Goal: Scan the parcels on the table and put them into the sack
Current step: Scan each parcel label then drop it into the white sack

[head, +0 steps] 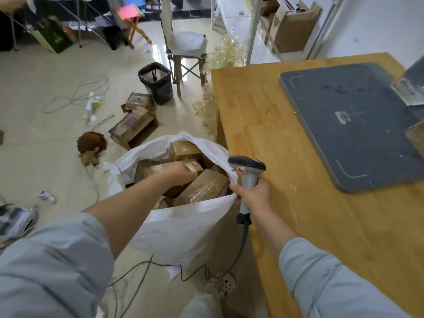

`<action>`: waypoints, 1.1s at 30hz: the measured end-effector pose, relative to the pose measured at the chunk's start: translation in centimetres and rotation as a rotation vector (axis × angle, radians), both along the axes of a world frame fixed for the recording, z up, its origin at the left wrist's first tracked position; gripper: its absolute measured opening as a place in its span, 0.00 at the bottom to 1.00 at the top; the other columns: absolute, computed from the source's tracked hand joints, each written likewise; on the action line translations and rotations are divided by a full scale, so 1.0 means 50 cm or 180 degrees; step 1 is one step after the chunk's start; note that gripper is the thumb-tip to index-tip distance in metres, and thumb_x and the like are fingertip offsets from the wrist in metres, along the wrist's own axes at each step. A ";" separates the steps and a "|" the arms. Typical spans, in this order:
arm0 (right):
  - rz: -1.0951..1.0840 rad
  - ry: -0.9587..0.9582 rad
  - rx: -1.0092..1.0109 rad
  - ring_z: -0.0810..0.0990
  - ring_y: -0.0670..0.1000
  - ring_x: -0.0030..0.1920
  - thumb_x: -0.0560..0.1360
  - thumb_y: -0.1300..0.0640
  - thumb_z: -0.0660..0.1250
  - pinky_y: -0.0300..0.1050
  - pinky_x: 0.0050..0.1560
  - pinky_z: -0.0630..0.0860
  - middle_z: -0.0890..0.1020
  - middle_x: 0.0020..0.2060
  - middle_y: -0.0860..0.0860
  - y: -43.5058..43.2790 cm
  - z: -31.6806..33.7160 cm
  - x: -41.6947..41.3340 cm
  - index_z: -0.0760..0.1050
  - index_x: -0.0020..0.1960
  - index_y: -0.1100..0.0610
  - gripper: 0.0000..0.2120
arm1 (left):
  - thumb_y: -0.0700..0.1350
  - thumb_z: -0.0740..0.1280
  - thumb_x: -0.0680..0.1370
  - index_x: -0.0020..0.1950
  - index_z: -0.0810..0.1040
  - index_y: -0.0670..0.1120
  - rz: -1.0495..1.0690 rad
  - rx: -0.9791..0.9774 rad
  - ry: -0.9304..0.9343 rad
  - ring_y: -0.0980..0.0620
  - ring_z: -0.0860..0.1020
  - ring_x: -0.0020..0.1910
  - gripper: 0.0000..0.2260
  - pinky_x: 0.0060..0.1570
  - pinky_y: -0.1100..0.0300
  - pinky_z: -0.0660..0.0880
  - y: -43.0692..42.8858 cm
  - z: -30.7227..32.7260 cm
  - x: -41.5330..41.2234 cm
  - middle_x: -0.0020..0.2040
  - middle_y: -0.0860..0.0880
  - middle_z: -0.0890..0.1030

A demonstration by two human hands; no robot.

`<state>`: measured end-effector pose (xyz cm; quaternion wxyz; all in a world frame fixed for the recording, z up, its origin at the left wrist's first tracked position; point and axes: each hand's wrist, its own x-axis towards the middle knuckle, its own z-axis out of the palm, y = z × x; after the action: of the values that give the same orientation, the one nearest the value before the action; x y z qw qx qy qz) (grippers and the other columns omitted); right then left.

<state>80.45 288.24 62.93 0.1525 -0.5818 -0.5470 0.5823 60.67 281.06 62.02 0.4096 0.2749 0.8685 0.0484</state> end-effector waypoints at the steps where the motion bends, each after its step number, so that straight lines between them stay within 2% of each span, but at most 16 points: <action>1: -0.0059 0.0031 -0.0001 0.79 0.53 0.34 0.68 0.57 0.77 0.48 0.37 0.80 0.80 0.41 0.59 -0.004 0.004 -0.002 0.74 0.51 0.63 0.18 | 0.56 0.64 0.77 0.53 0.80 0.46 0.0009 0.0072 -0.0010 0.51 0.77 0.46 0.15 0.44 0.60 0.73 0.002 0.001 0.009 0.51 0.47 0.80; 3: -0.0182 0.0095 -0.0072 0.79 0.56 0.35 0.67 0.54 0.78 0.54 0.44 0.81 0.81 0.40 0.60 -0.008 0.008 0.001 0.75 0.51 0.65 0.21 | 0.52 0.64 0.79 0.53 0.80 0.46 0.0014 0.0257 -0.0042 0.52 0.77 0.45 0.12 0.41 0.61 0.72 0.010 0.005 0.029 0.50 0.47 0.80; 4: -0.0239 0.0136 -0.0117 0.79 0.56 0.34 0.67 0.54 0.77 0.55 0.44 0.80 0.80 0.37 0.59 -0.010 0.011 0.006 0.75 0.50 0.65 0.20 | 0.50 0.64 0.79 0.52 0.79 0.46 0.0022 0.0356 -0.0051 0.52 0.77 0.45 0.09 0.41 0.62 0.72 0.017 0.008 0.038 0.49 0.47 0.80; 7: -0.0418 0.0208 -0.0223 0.76 0.52 0.26 0.69 0.58 0.76 0.48 0.34 0.77 0.78 0.30 0.55 -0.008 0.020 0.029 0.73 0.42 0.61 0.12 | 0.45 0.63 0.79 0.49 0.80 0.44 0.0053 0.0643 -0.0037 0.48 0.78 0.47 0.08 0.50 0.56 0.78 0.041 0.025 0.058 0.49 0.45 0.80; 9: -0.0572 0.0223 -0.0292 0.75 0.52 0.25 0.70 0.62 0.75 0.45 0.32 0.75 0.77 0.29 0.55 -0.002 0.030 0.048 0.72 0.41 0.61 0.11 | 0.45 0.62 0.79 0.57 0.79 0.43 -0.0043 0.0792 0.0050 0.44 0.79 0.53 0.11 0.57 0.51 0.76 0.063 0.042 0.072 0.56 0.43 0.80; 11: -0.0760 0.0314 -0.0372 0.74 0.53 0.25 0.70 0.65 0.73 0.46 0.31 0.74 0.76 0.28 0.56 0.005 0.047 0.070 0.72 0.40 0.61 0.09 | 0.45 0.62 0.79 0.68 0.73 0.44 -0.0156 0.0893 0.0151 0.43 0.75 0.62 0.18 0.63 0.52 0.72 0.091 0.066 0.093 0.65 0.43 0.76; 12: -0.0856 0.0409 -0.0447 0.74 0.53 0.26 0.71 0.66 0.72 0.46 0.31 0.74 0.76 0.28 0.56 0.010 0.057 0.083 0.72 0.40 0.61 0.09 | 0.45 0.61 0.79 0.72 0.69 0.46 -0.0236 0.0911 0.0193 0.43 0.75 0.63 0.20 0.63 0.51 0.72 0.108 0.077 0.107 0.67 0.44 0.74; 14: -0.1082 0.0659 -0.0639 0.75 0.53 0.27 0.72 0.67 0.71 0.46 0.31 0.75 0.77 0.28 0.56 0.018 0.086 0.113 0.72 0.42 0.61 0.07 | 0.47 0.61 0.79 0.74 0.66 0.49 -0.0476 0.0922 0.0282 0.45 0.76 0.61 0.23 0.60 0.51 0.74 0.146 0.098 0.142 0.67 0.46 0.74; 17: -0.1600 0.1153 -0.0955 0.77 0.53 0.27 0.72 0.68 0.69 0.45 0.29 0.77 0.77 0.27 0.57 0.038 0.128 0.173 0.74 0.43 0.64 0.04 | 0.48 0.62 0.79 0.74 0.66 0.50 -0.0830 0.1111 0.0310 0.48 0.77 0.57 0.23 0.52 0.57 0.75 0.209 0.119 0.217 0.65 0.47 0.75; 20: -0.1980 0.1565 -0.1142 0.79 0.53 0.26 0.74 0.64 0.68 0.44 0.28 0.77 0.79 0.27 0.57 0.060 0.170 0.252 0.74 0.46 0.65 0.05 | 0.49 0.62 0.80 0.75 0.65 0.49 -0.1258 0.1282 0.0280 0.49 0.77 0.50 0.23 0.50 0.56 0.77 0.271 0.141 0.317 0.65 0.47 0.75; 22: -0.2232 0.1823 -0.1084 0.78 0.52 0.25 0.75 0.62 0.67 0.42 0.26 0.77 0.77 0.27 0.56 0.074 0.195 0.321 0.73 0.46 0.64 0.05 | 0.48 0.62 0.80 0.74 0.66 0.48 -0.1506 0.1406 0.0202 0.47 0.77 0.52 0.22 0.51 0.55 0.76 0.309 0.158 0.393 0.66 0.46 0.74; 25: -0.2623 0.2245 -0.0898 0.75 0.50 0.25 0.77 0.62 0.63 0.37 0.22 0.73 0.74 0.31 0.55 0.098 0.228 0.436 0.71 0.46 0.63 0.04 | 0.47 0.62 0.79 0.70 0.71 0.45 -0.1921 0.1562 0.0146 0.45 0.76 0.54 0.19 0.55 0.51 0.76 0.357 0.182 0.503 0.60 0.46 0.75; 28: -0.2980 0.2466 -0.0629 0.74 0.49 0.24 0.77 0.62 0.63 0.36 0.21 0.71 0.74 0.32 0.55 0.131 0.256 0.559 0.70 0.46 0.62 0.03 | 0.49 0.62 0.80 0.71 0.69 0.46 -0.2335 0.1570 0.0165 0.43 0.74 0.61 0.20 0.59 0.50 0.74 0.405 0.203 0.609 0.67 0.45 0.73; 33: -0.3404 0.2861 -0.0283 0.73 0.48 0.22 0.77 0.64 0.63 0.35 0.22 0.71 0.73 0.32 0.54 0.214 0.300 0.732 0.69 0.46 0.61 0.02 | 0.50 0.62 0.80 0.72 0.68 0.46 -0.2679 0.1674 0.0131 0.44 0.72 0.64 0.21 0.58 0.53 0.72 0.494 0.228 0.763 0.69 0.44 0.71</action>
<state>117.06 298.93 77.92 0.6057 -0.4795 -0.0452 0.6334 98.84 305.78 73.44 0.2931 0.6966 0.6485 0.0908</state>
